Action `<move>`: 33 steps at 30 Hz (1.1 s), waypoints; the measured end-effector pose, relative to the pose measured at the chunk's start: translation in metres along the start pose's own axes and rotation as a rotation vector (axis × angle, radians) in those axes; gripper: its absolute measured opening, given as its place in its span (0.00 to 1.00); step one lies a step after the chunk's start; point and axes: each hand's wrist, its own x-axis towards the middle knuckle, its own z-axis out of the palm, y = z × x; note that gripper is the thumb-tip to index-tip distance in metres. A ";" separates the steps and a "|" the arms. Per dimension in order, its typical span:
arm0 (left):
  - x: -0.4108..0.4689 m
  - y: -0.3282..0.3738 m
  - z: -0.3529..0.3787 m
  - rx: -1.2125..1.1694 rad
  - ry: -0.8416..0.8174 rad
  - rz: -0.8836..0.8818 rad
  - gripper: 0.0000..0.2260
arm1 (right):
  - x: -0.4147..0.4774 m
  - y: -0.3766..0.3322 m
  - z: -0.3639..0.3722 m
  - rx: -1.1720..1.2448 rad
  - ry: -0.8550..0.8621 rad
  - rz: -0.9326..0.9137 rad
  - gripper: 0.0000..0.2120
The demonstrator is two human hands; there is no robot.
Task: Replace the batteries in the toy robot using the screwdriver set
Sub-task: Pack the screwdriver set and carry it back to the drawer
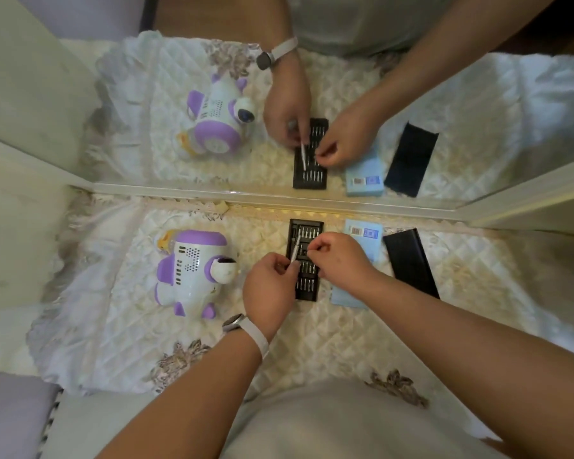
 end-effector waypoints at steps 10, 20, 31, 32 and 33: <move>0.011 -0.011 -0.002 0.033 -0.042 0.010 0.09 | 0.010 -0.007 0.008 -0.118 0.000 0.017 0.03; 0.016 -0.015 -0.001 -0.019 -0.071 0.020 0.05 | 0.008 -0.005 0.019 -0.186 0.094 0.044 0.08; 0.019 -0.015 -0.002 -0.011 -0.111 0.013 0.04 | 0.007 -0.014 0.018 -0.137 0.094 0.110 0.10; 0.019 -0.015 -0.002 -0.014 -0.111 0.012 0.04 | 0.007 -0.014 0.017 -0.129 0.093 0.117 0.11; 0.020 -0.016 -0.002 -0.015 -0.112 0.010 0.04 | 0.007 -0.014 0.016 -0.116 0.098 0.123 0.13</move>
